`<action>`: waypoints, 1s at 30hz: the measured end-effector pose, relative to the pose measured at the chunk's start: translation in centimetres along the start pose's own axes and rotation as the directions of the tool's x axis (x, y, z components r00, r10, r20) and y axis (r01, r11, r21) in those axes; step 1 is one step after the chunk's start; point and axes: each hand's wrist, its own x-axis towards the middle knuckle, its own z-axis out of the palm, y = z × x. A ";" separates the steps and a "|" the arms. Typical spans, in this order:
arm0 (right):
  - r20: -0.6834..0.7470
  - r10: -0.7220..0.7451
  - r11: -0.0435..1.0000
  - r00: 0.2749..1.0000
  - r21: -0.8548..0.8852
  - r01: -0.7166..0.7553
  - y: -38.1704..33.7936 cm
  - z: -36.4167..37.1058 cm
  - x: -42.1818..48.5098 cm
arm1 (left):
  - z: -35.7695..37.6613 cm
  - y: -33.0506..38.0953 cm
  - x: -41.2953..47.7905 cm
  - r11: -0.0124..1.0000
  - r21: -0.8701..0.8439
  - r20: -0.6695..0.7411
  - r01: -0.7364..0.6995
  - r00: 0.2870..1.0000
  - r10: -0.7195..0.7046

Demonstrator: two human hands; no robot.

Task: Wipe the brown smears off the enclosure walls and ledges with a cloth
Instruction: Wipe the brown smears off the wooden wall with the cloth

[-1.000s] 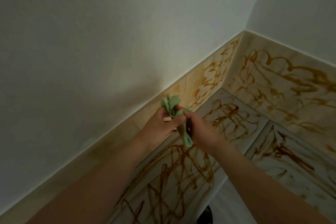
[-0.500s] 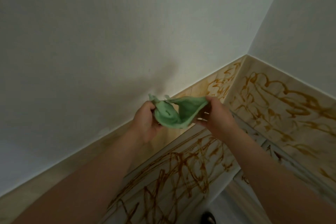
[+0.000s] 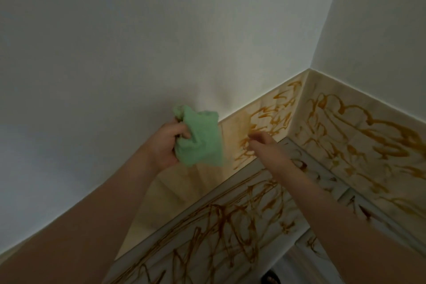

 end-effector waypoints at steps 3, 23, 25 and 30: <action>0.281 -0.212 0.977 0.936 0.050 0.207 -2.5 -1.8 0.9 | 1.9 1.2 0.6 0.996 0.078 0.082 0.048 0.995 -0.055; 0.309 -0.101 0.924 0.946 0.381 -0.025 -5.1 -8.8 4.1 | 9.4 -7.3 7.8 0.916 -0.314 -0.171 0.251 0.934 -0.314; 0.338 -0.087 0.893 0.937 0.444 -0.077 -4.8 -9.5 4.2 | 9.9 -7.1 8.4 0.924 -0.271 -0.169 0.272 0.931 -0.323; 0.385 -0.065 0.828 0.921 0.535 -0.165 -4.5 -9.9 4.4 | 10.8 -6.9 8.9 0.931 -0.101 -0.093 0.350 0.929 -0.359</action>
